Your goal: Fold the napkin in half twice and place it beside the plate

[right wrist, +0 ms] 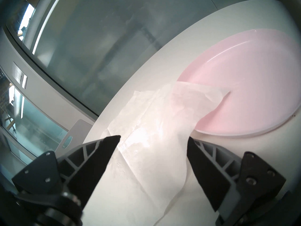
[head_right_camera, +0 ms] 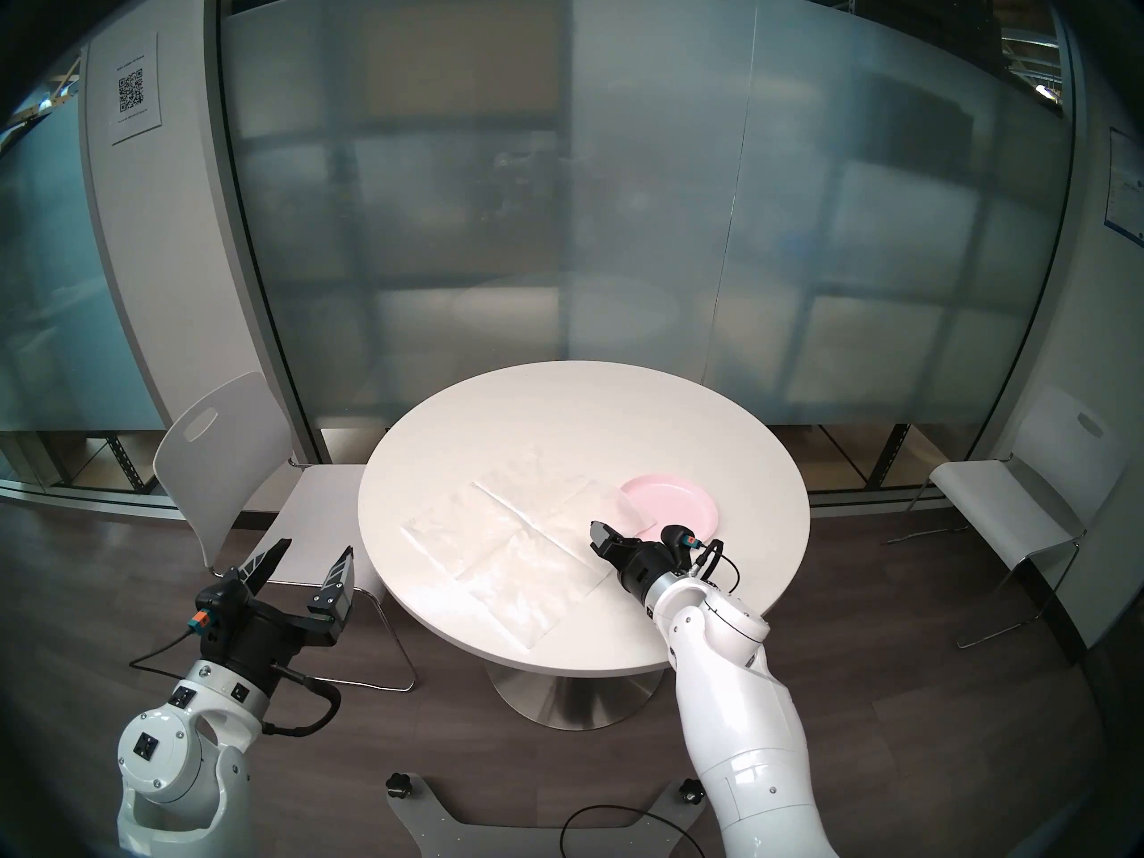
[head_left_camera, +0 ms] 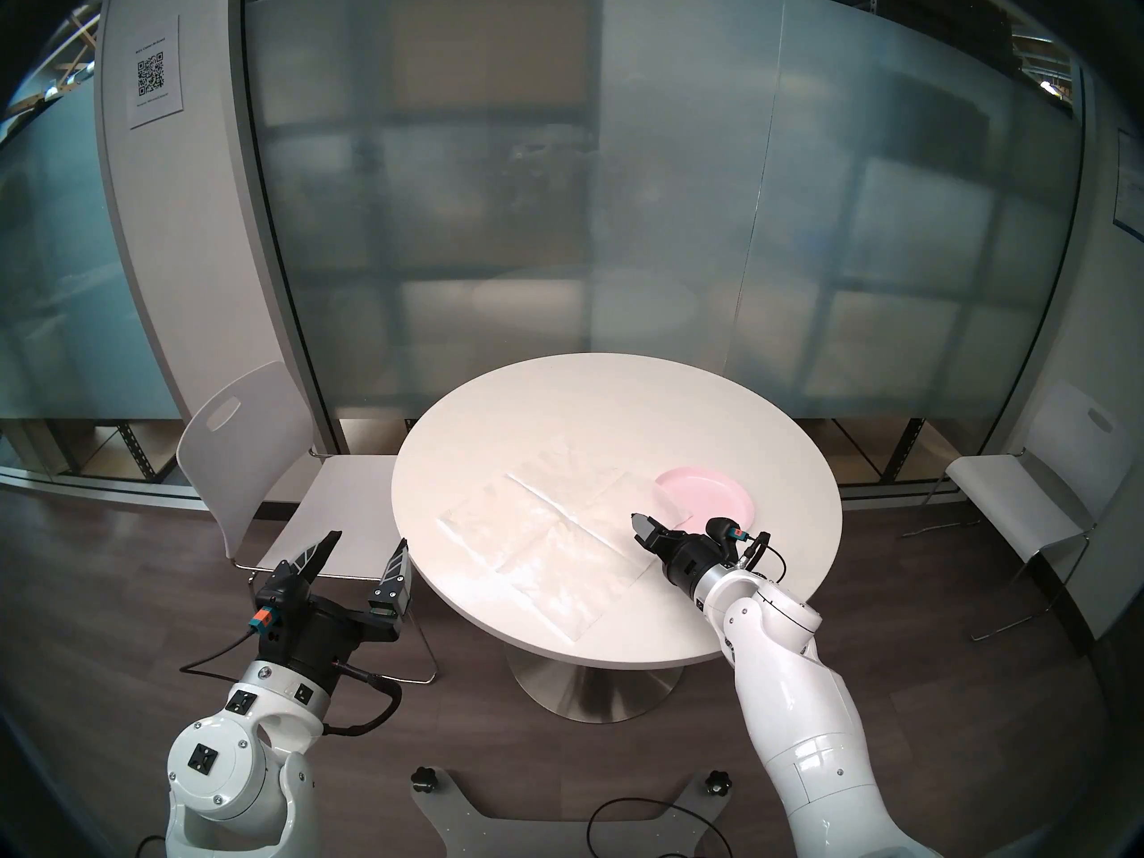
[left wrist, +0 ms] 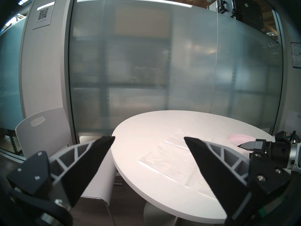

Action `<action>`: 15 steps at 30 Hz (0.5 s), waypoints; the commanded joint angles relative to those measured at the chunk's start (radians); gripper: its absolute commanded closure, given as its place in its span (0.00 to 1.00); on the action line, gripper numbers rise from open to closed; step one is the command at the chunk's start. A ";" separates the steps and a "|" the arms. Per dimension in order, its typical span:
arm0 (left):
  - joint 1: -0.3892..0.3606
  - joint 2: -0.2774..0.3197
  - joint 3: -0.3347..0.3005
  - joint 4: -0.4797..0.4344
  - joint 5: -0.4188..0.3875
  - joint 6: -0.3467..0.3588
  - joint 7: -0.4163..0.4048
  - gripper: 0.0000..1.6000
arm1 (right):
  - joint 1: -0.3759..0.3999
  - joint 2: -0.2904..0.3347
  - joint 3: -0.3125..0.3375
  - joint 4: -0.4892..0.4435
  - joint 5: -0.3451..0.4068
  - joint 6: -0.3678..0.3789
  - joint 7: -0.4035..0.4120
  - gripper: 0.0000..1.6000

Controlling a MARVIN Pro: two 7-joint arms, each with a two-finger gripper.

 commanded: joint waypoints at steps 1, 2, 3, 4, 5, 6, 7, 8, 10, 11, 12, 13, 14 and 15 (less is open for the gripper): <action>0.002 0.000 0.000 -0.018 0.000 0.000 -0.001 0.00 | 0.036 -0.010 -0.007 -0.006 0.006 -0.009 0.013 0.36; 0.002 0.000 0.000 -0.018 0.000 0.000 -0.001 0.00 | 0.036 -0.009 -0.008 -0.004 0.003 -0.012 0.014 0.36; 0.002 0.000 0.000 -0.018 0.000 0.000 -0.001 0.00 | 0.036 -0.008 -0.011 -0.004 0.000 -0.017 0.014 0.38; 0.002 0.000 0.000 -0.018 0.000 0.000 -0.001 0.00 | 0.036 -0.006 -0.013 -0.004 -0.003 -0.020 0.017 0.42; 0.002 0.000 0.000 -0.018 0.000 0.000 -0.001 0.00 | 0.035 -0.006 -0.014 -0.004 -0.004 -0.023 0.018 0.46; 0.002 0.000 0.000 -0.018 0.000 0.000 -0.001 0.00 | 0.034 -0.003 -0.017 -0.006 -0.006 -0.027 0.023 0.49; 0.002 0.000 0.000 -0.018 0.000 0.000 -0.001 0.00 | 0.033 -0.001 -0.019 -0.008 -0.007 -0.028 0.026 0.51; 0.002 0.000 0.000 -0.018 0.000 0.000 -0.002 0.00 | 0.030 0.009 -0.030 -0.010 -0.022 -0.043 0.035 0.51; 0.002 0.000 0.000 -0.018 0.000 0.000 -0.002 0.00 | 0.021 0.025 -0.049 -0.023 -0.048 -0.063 0.045 0.51; 0.002 0.000 0.000 -0.018 0.000 -0.001 -0.002 0.00 | 0.015 0.029 -0.053 -0.031 -0.054 -0.068 0.049 0.52; 0.002 0.000 -0.001 -0.018 0.000 -0.001 -0.002 0.00 | 0.008 0.033 -0.057 -0.043 -0.058 -0.069 0.054 0.52; 0.002 -0.001 -0.001 -0.018 0.000 0.000 -0.002 0.00 | 0.002 0.035 -0.058 -0.051 -0.063 -0.074 0.057 0.52; 0.002 -0.001 -0.001 -0.018 0.000 0.000 -0.002 0.00 | -0.003 0.041 -0.062 -0.058 -0.071 -0.078 0.064 0.52; 0.002 -0.001 -0.001 -0.018 0.000 0.000 -0.002 0.00 | -0.010 0.043 -0.063 -0.066 -0.075 -0.080 0.065 0.52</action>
